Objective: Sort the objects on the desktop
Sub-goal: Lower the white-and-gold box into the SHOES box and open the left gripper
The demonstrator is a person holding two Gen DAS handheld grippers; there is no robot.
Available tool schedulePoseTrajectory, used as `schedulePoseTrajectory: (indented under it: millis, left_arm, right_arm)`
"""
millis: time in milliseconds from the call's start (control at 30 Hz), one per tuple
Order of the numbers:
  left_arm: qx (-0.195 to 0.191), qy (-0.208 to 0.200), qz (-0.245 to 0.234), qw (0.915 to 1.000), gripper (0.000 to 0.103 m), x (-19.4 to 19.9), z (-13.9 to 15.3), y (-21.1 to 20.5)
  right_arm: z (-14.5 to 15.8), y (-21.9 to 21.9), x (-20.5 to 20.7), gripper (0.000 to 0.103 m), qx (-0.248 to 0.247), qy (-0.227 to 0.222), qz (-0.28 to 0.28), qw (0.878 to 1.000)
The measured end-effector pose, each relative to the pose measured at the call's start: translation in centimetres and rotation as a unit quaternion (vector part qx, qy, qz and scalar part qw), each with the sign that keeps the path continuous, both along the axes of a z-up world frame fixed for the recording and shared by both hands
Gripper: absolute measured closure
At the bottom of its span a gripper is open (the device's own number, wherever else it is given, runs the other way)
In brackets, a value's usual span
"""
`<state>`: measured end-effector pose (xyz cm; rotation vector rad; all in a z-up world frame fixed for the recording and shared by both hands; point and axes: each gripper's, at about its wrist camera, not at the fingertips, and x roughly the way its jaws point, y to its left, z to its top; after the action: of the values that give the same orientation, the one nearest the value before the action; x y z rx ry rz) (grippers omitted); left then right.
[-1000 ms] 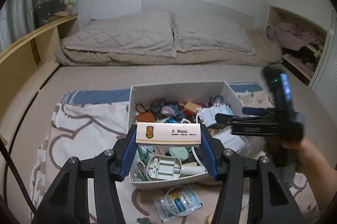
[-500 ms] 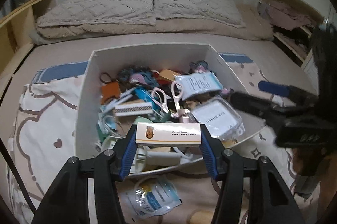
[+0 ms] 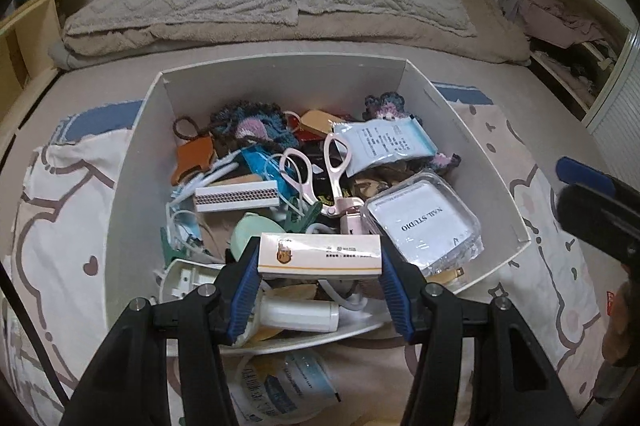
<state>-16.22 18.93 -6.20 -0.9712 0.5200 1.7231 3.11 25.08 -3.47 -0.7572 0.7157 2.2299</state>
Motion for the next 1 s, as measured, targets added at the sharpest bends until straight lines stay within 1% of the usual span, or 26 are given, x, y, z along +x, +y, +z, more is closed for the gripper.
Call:
schedulePoseTrajectory:
  millis: [267,467,500,567,633,800,833,867,1000]
  left_arm:
    - [-0.029,0.002,-0.020,0.9994,0.047,0.5,-1.8,1.2]
    - [-0.038,-0.016,-0.017,0.9990,0.046,0.2,-2.6,1.8]
    - [-0.041,-0.019,-0.017,0.9988,0.044,0.2,-2.7,1.8]
    - [-0.040,-0.022,-0.013,0.9989,0.027,0.1,-2.6,1.7]
    - [-0.035,-0.022,-0.011,0.9991,0.018,0.2,-2.4,1.6]
    - [-0.022,-0.017,-0.010,0.9996,0.015,0.4,-1.5,1.1]
    - [-0.018,-0.015,-0.009,0.9997,0.013,0.5,-1.2,0.9]
    - [-0.014,-0.012,-0.007,0.9998,0.010,0.6,-1.0,0.7]
    - [0.001,0.009,-0.003,1.0000,0.009,0.7,0.2,-0.3]
  right_arm:
    - [-0.2,0.3,0.9,0.000,-0.010,0.006,-0.009,1.000]
    - [-0.6,0.2,1.1,0.000,-0.014,-0.005,-0.013,1.000]
    - [-0.6,0.2,1.1,0.000,-0.015,-0.005,-0.014,1.000]
    - [-0.7,0.1,1.2,0.000,-0.017,-0.004,-0.017,1.000]
    - [-0.7,-0.1,1.3,0.000,-0.019,-0.001,-0.019,1.000]
    - [-0.5,-0.5,1.3,0.000,-0.021,0.019,-0.029,0.999]
    - [-0.3,-0.8,1.3,0.000,-0.020,0.025,-0.029,0.999]
    - [-0.2,-0.9,1.3,0.000,-0.019,0.027,-0.029,0.999]
    - [0.2,-1.6,1.1,0.000,-0.009,0.035,-0.032,0.999]
